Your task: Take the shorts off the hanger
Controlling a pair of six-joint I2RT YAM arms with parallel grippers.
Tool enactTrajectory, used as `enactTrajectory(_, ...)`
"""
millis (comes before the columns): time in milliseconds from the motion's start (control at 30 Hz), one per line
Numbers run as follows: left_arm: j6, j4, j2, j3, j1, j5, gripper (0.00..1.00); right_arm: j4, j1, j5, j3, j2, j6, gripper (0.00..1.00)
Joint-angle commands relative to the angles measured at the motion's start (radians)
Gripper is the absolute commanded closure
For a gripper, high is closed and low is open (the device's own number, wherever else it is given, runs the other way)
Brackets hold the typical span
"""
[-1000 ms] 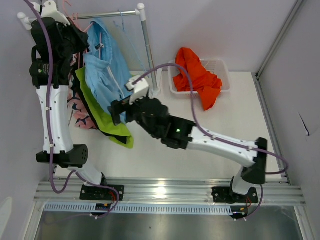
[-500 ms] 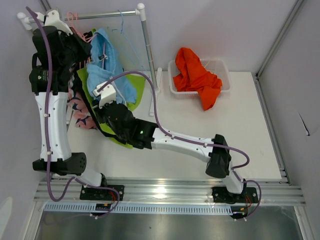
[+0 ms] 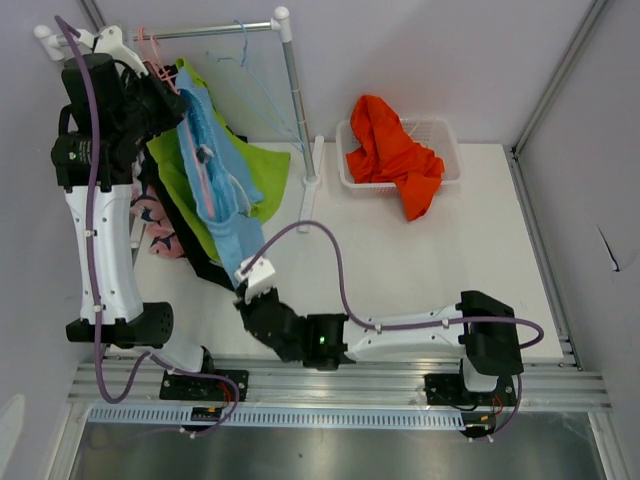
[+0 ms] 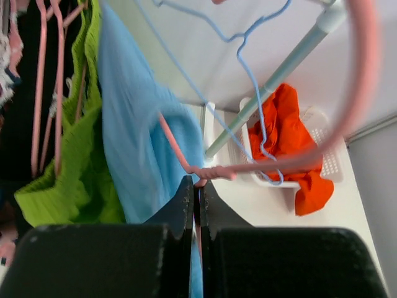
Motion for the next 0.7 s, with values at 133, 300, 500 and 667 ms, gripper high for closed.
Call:
enactTrajectory(133, -0.008, 0.198, 0.041, 0.170, 0.018, -0.060, 1.00, -0.128, 0.087, 0.129, -0.054, -0.039, 0.114, 1.00)
enactTrajectory(300, -0.054, 0.257, -0.085, -0.017, 0.015, 0.039, 1.00, -0.053, 0.019, 0.123, -0.016, -0.019, 0.052, 1.00)
enactTrajectory(500, -0.102, 0.299, -0.338, -0.466, -0.010, 0.156, 1.00, -0.043, -0.188, -0.009, 0.276, 0.080, -0.160, 1.00)
enactTrajectory(667, -0.151, 0.298, -0.595, -0.753, -0.042, 0.188, 1.00, -0.181, -0.370, -0.100, 0.648, 0.213, -0.237, 1.00)
